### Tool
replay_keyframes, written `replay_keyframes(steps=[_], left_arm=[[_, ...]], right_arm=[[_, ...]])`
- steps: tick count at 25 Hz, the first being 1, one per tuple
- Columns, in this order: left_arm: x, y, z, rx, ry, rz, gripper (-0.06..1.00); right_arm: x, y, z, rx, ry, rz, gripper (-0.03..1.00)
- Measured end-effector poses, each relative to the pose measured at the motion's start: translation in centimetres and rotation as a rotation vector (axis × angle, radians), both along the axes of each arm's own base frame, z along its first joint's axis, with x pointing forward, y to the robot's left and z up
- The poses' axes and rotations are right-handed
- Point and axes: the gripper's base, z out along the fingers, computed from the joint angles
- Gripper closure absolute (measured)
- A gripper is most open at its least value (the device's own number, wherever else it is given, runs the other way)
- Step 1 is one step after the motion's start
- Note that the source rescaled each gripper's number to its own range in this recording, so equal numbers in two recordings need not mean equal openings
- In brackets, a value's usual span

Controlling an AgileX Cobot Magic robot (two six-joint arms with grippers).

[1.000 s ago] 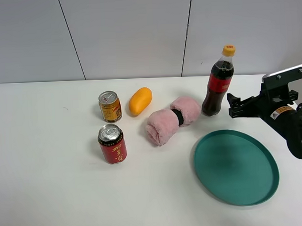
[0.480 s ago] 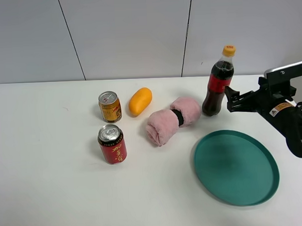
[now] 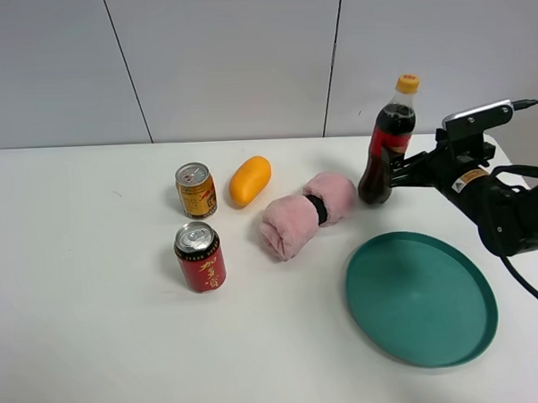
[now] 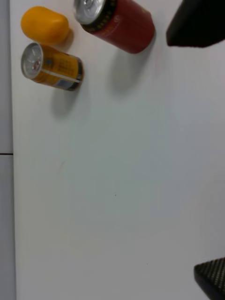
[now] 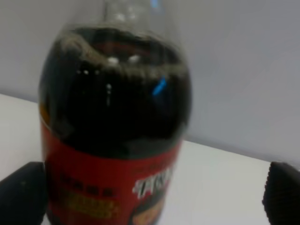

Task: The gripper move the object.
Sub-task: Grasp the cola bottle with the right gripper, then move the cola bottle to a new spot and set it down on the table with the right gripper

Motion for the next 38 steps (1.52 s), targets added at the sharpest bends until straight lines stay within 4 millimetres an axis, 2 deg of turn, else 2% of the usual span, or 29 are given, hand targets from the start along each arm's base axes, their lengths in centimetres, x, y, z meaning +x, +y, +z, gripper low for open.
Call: replay_keyframes(steps=[13,15,16,18,19,20,21,26,29,32,36,38], left_arm=[[0.0,0.0,0.0,-0.001,0.0,-0.001,-0.06],[0.0,0.0,0.0,-0.001,0.0,-0.001,-0.06],[0.0,0.0,0.0,-0.001,0.0,-0.001,-0.06],[0.0,0.0,0.0,-0.001,0.0,-0.001,-0.06],[0.0,0.0,0.0,-0.001,0.0,-0.001,-0.06],[0.0,0.0,0.0,-0.001,0.0,-0.001,-0.06],[0.0,0.0,0.0,-0.001,0.0,-0.001,-0.06],[0.0,0.0,0.0,-0.001,0.0,-0.001,-0.06],[0.0,0.0,0.0,-0.001,0.0,-0.001,-0.06],[0.0,0.0,0.0,-0.001,0.0,-0.001,-0.06],[0.0,0.0,0.0,-0.001,0.0,-0.001,-0.06],[0.0,0.0,0.0,-0.001,0.0,-0.001,-0.06]], right_arm=[[3.4,1.6,-1.4,0.032,-0.013,0.038,-0.03],[3.8,1.8,-1.2,0.032,-0.026,0.055,0.01],[4.0,1.9,-1.2,0.031,-0.03,0.063,0.06],[4.3,2.2,-1.2,0.037,-0.029,0.088,0.27],[4.4,2.3,-1.3,0.041,-0.017,0.1,0.49],[4.4,2.4,-1.4,0.051,-0.008,0.108,0.8],[4.4,2.5,-1.5,0.065,-0.001,0.107,0.97],[4.4,3.0,-1.1,0.075,0.023,0.11,0.95],[3.9,3.8,0.2,0.046,0.078,0.133,0.95],[3.1,4.4,3.4,0.029,0.069,0.146,0.95],[1.2,5.9,10.1,0.05,-0.056,0.177,0.95],[0.4,7.3,13.1,0.063,-0.089,0.216,0.95]])
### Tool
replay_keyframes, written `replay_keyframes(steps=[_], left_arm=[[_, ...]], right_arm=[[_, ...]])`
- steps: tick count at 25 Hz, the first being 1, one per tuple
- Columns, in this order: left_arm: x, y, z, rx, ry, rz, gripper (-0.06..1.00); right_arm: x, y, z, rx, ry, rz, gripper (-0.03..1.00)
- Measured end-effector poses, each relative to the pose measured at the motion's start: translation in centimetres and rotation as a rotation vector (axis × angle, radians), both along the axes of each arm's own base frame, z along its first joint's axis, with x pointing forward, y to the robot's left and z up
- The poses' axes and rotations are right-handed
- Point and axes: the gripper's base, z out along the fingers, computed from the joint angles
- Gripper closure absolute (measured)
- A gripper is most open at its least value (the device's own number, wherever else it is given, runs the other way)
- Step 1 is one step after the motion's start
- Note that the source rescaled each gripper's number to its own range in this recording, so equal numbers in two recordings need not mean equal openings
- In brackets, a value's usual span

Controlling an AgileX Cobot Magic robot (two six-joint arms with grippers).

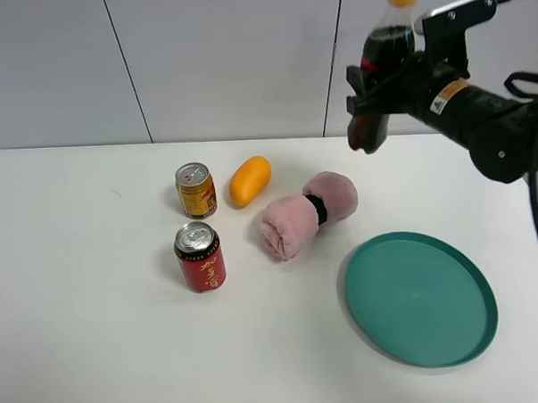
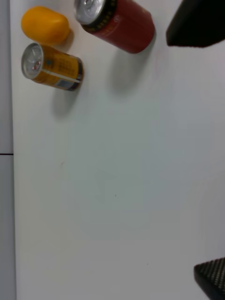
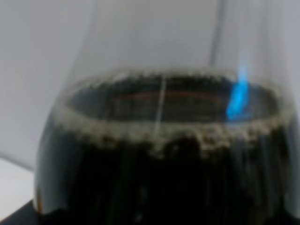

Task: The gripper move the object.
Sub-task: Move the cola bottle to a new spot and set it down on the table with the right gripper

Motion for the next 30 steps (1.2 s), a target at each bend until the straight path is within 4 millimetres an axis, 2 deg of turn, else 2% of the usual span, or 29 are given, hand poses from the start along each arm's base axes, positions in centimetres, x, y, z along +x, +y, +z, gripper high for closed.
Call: replay_keyframes(steps=[2,5,9,12,16,19,22,25,30], left_arm=[[0.0,0.0,0.0,0.0,0.0,0.0,-0.06],[0.0,0.0,0.0,0.0,0.0,0.0,-0.06],[0.0,0.0,0.0,0.0,0.0,0.0,-0.06],[0.0,0.0,0.0,0.0,0.0,0.0,-0.06],[0.0,0.0,0.0,0.0,0.0,0.0,-0.06],[0.0,0.0,0.0,0.0,0.0,0.0,-0.06],[0.0,0.0,0.0,0.0,0.0,0.0,-0.06],[0.0,0.0,0.0,0.0,0.0,0.0,-0.06],[0.0,0.0,0.0,0.0,0.0,0.0,-0.06]], right_arm=[[-0.4,1.8,2.0,0.007,0.03,0.039,0.95],[-0.4,5.6,4.4,-0.004,0.087,0.117,0.95],[-0.3,11.9,6.6,-0.014,0.096,0.246,0.95],[-0.2,16.7,7.8,-0.001,0.067,0.336,0.95],[-0.5,22.9,8.1,0.0,0.06,0.435,0.95],[-1.1,27.0,6.9,-0.012,0.073,0.499,0.95],[-2.0,30.8,4.8,-0.03,0.093,0.557,0.95],[-2.7,33.3,2.7,-0.045,0.108,0.595,0.95],[-3.5,35.5,-1.1,-0.086,0.158,0.629,0.95]])
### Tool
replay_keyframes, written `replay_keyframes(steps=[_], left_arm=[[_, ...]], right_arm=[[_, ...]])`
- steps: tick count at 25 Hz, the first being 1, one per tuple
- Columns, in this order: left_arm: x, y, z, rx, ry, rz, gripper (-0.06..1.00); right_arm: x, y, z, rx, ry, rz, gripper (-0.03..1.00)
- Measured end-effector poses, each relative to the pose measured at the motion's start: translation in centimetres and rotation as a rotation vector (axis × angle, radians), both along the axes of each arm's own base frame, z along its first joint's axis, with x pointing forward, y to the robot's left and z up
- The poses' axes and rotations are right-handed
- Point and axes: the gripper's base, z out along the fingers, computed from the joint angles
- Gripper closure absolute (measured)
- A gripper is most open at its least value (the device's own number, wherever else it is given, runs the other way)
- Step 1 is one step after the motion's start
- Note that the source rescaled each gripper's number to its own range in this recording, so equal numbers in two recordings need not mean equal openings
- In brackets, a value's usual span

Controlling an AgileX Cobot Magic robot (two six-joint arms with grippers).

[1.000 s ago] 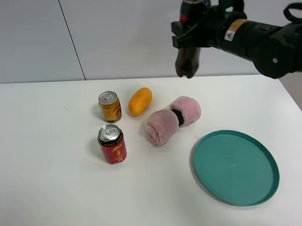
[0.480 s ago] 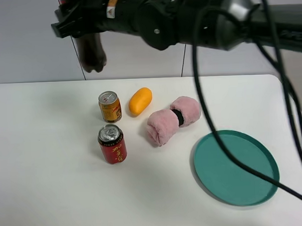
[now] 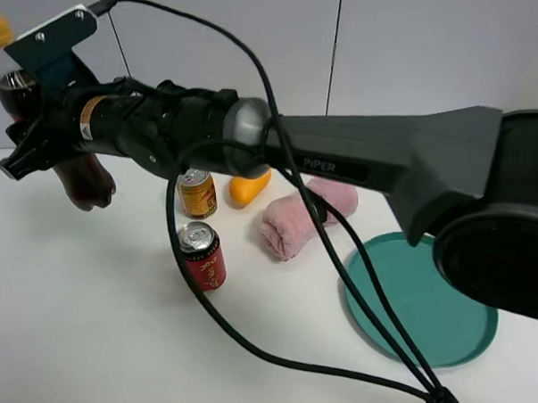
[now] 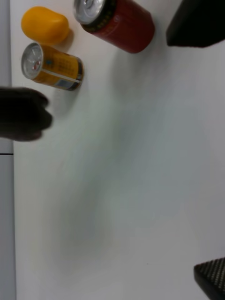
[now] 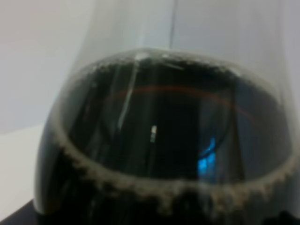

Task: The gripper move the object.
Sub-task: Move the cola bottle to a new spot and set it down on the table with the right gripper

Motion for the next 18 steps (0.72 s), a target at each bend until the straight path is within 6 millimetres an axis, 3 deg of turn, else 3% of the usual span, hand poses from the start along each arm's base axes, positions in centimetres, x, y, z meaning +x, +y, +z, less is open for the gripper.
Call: replay_keyframes(steps=[6,18], left_arm=[[0.0,0.0,0.0,0.0,0.0,0.0,-0.06],[0.0,0.0,0.0,0.0,0.0,0.0,-0.06]], right_arm=[[-0.5,1.5,-5.1,-0.049,0.096,0.005,0.95],[-0.4,2.4,-11.4,-0.088,0.172,0.001,0.95]])
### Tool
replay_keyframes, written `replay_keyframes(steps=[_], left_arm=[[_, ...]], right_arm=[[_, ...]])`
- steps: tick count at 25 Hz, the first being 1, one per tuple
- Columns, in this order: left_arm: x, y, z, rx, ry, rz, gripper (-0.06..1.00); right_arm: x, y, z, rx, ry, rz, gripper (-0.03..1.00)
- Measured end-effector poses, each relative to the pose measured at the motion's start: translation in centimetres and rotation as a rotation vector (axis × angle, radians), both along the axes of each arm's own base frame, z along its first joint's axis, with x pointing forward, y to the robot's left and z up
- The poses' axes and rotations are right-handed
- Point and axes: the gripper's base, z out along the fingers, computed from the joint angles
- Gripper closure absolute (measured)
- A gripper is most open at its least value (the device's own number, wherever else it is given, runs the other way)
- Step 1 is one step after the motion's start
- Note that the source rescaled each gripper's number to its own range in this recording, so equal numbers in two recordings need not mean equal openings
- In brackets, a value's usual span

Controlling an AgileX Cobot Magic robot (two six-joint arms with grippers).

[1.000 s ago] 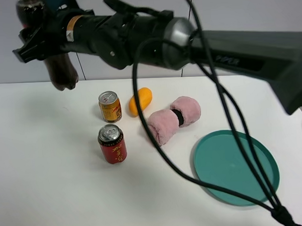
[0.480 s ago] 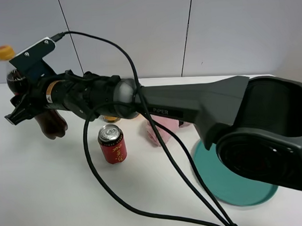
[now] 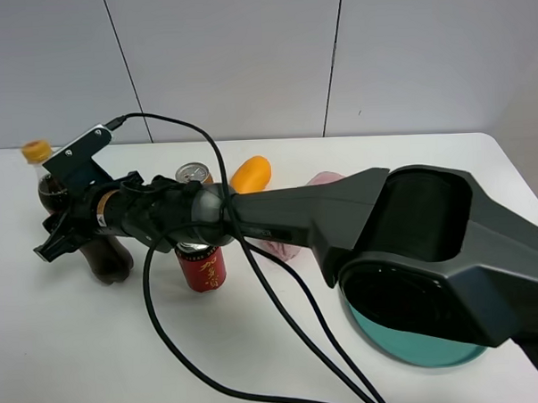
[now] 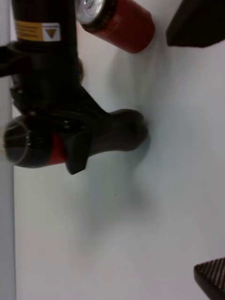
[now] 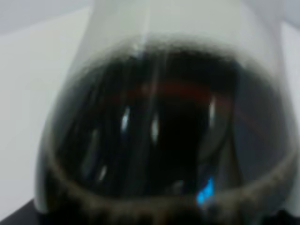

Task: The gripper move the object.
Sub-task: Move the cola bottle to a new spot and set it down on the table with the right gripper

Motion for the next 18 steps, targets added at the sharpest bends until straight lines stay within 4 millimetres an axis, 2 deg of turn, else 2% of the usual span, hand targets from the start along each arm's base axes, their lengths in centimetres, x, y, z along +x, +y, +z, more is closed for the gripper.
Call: replay_keyframes(steps=[7,13,18], left_arm=[[0.0,0.0,0.0,0.0,0.0,0.0,-0.06],[0.0,0.0,0.0,0.0,0.0,0.0,-0.06],[0.0,0.0,0.0,0.0,0.0,0.0,-0.06]], right_arm=[[-0.7,0.6,-0.3,0.016,-0.008,0.018,0.95],[-1.8,1.1,-0.5,-0.025,0.013,0.035,0.95],[-1.9,0.9,-0.3,-0.071,0.049,0.023,0.95]])
